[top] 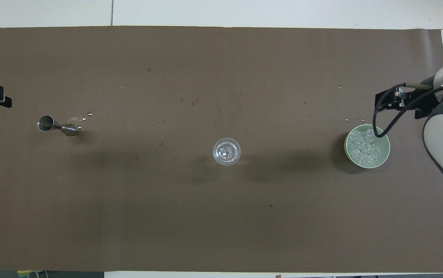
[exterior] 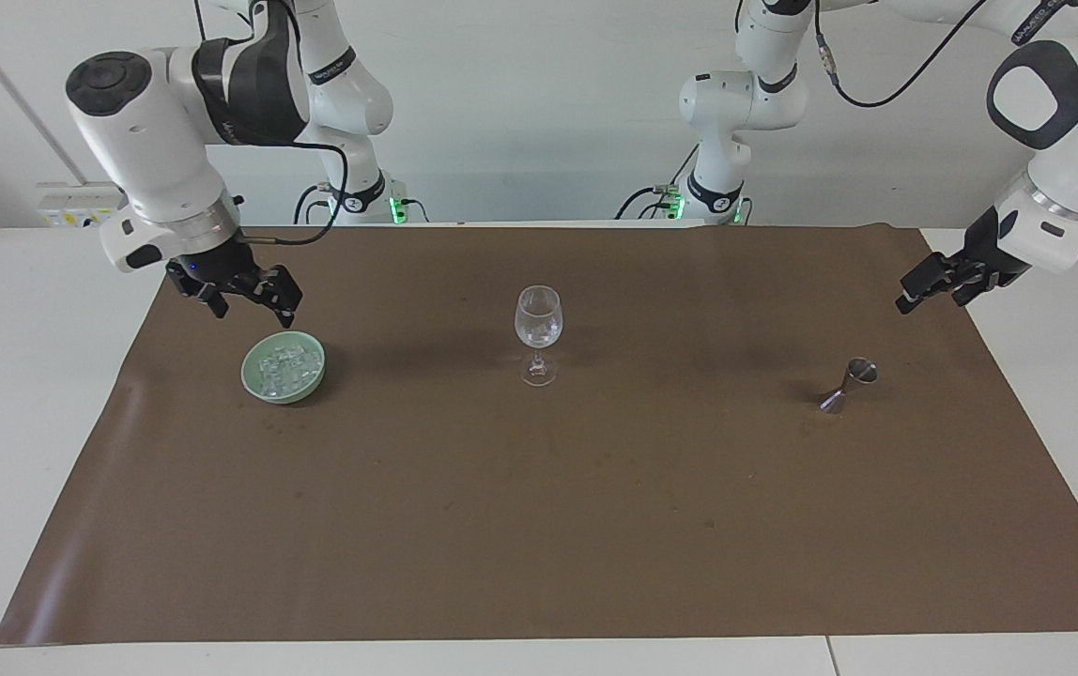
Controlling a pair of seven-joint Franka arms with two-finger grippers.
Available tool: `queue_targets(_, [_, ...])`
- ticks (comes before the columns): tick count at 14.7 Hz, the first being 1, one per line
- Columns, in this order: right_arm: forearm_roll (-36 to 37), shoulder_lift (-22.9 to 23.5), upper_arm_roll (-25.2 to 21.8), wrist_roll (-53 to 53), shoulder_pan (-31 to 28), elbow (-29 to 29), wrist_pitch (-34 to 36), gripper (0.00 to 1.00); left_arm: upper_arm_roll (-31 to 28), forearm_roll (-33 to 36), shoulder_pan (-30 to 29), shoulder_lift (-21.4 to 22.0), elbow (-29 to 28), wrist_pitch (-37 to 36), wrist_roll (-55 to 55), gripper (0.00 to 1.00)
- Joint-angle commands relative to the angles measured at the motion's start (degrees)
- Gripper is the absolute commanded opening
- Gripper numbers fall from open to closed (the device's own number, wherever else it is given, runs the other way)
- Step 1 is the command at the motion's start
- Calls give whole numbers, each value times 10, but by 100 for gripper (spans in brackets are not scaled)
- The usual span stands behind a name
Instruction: Pour wine and add ice with both arms
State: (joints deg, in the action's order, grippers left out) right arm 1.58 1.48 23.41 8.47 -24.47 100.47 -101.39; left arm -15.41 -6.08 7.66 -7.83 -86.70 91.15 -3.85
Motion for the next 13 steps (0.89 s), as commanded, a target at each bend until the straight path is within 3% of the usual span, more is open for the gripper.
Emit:
queue_targets(1, [-4, -16, -32, -40, 12, 1, 15, 100, 16, 17, -21, 20, -16, 7, -20, 100])
queue_targets(2, [-5, -24, -59, -40, 49, -1, 38, 100, 46, 17, -37, 26, -17, 6, -19, 100])
queue_targets(4, [-5, -35, -183, -51, 155, -3, 64, 100, 107, 17, -79, 44, -20, -3, -18, 100])
queue_targets(5, [-5, -42, -213, -61, 180, -4, 73, 100, 116, 17, -84, 53, -22, -19, -17, 100])
queue_targets(8, [-5, -40, -248, -91, 194, -53, 139, 100, 123, 17, -80, 67, -24, -40, -17, 100])
queue_targets(13, [-4, -45, -279, -97, 217, -74, 163, 100, 126, 60, -54, 84, -44, -42, -16, 100])
